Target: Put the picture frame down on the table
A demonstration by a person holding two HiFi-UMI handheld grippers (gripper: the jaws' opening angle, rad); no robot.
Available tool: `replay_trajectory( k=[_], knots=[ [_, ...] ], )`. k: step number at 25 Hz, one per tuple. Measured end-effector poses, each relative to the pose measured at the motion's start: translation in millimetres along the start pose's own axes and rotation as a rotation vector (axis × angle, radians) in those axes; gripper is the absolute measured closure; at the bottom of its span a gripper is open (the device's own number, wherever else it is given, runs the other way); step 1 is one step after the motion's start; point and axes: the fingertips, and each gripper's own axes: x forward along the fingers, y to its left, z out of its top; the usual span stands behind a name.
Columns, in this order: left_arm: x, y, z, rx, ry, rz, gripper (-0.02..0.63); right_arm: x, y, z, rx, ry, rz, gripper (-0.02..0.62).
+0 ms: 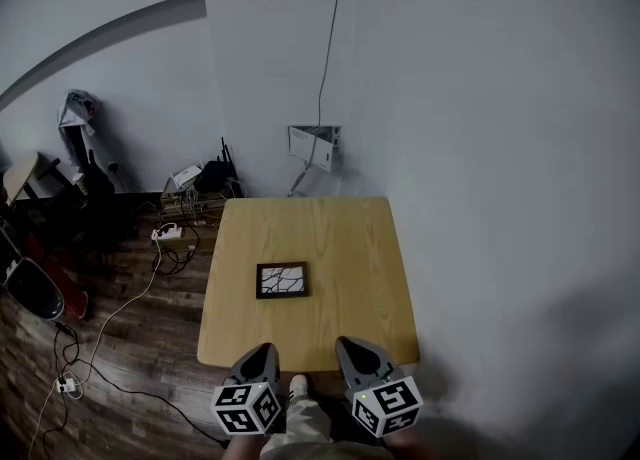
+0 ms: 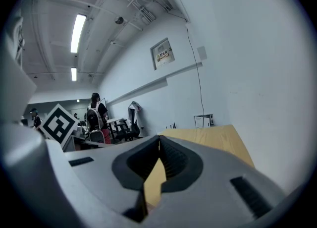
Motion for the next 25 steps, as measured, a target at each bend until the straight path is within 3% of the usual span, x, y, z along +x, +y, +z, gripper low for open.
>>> replay_trajectory(
  k=[11, 25],
  knots=[
    [-30.9, -11.9, -18.5, 0.003, 0.004, -0.036, 0.592, -28.8, 18.5, -8.5, -0.015, -0.004, 0.005, 0.595],
    [-39.8, -17.0, -15.0, 0.014, -0.009, -0.071, 0.592, -39.2, 33.3, -12.3, -0.045, 0.003, -0.001, 0.595]
  ],
)
